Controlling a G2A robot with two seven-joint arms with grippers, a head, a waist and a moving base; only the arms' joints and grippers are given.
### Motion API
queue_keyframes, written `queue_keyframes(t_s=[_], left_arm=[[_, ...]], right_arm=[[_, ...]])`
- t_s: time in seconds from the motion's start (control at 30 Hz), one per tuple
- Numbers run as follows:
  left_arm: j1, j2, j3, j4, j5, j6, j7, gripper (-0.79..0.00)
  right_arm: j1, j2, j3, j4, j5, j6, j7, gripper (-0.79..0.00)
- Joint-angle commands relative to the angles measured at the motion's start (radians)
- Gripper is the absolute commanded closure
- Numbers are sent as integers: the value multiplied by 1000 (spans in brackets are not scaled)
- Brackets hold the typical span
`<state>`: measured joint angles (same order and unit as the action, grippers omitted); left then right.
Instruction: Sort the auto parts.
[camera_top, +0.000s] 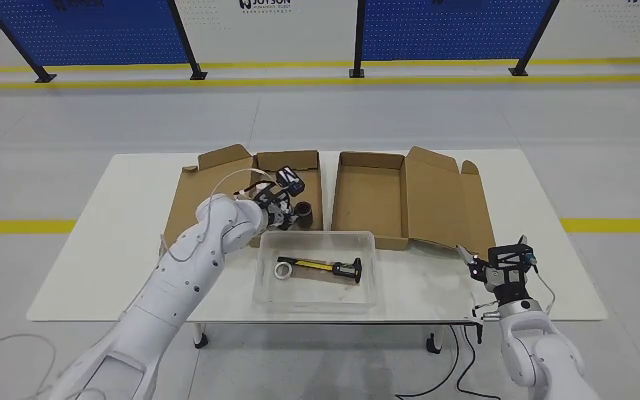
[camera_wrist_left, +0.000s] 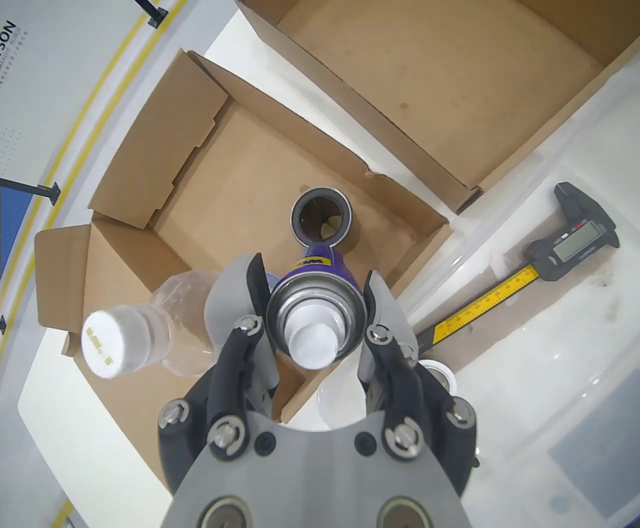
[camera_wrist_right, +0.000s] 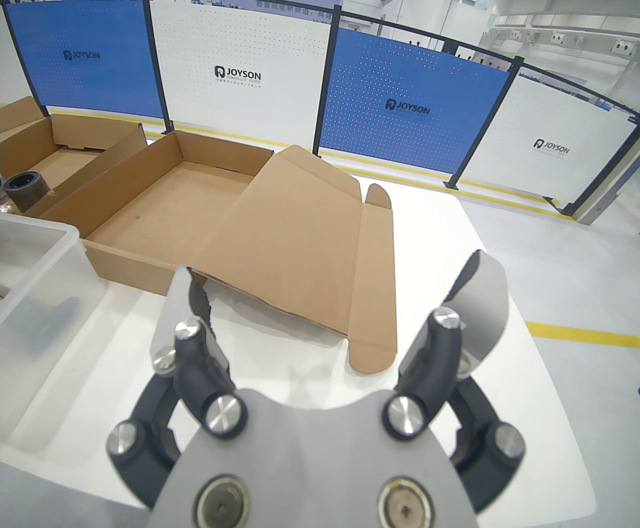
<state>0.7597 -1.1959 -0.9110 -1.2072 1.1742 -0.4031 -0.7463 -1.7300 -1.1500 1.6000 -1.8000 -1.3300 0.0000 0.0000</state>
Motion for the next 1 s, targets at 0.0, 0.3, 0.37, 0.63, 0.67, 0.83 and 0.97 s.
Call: queue_keyframes(t_s=[0.0, 0.3, 0.37, 0.63, 0.67, 0.83, 0.97], left_arm=[[-3, -3, 3, 18, -5, -1, 5, 0], [-11, -8, 1, 15, 0, -5, 0, 0], [-7, -7, -6, 5, -7, -6, -7, 0], [9, -3, -35, -47, -49, 3, -68, 0], [11, -2, -40, -52, -56, 6, -79, 0], [10, -1, -53, -67, -87, 18, -144, 0], [0, -5, -50, -58, -108, 32, -195, 0]], right_arm=[[0, 0, 0, 0, 0, 0, 0, -785], [0, 0, 0, 0, 0, 0, 0, -785], [0, 0, 0, 0, 0, 0, 0, -785], [0, 0, 0, 0, 0, 0, 0, -785], [0, 0, 0, 0, 0, 0, 0, -785], [0, 0, 0, 0, 0, 0, 0, -785], [0, 0, 0, 0, 0, 0, 0, -785]])
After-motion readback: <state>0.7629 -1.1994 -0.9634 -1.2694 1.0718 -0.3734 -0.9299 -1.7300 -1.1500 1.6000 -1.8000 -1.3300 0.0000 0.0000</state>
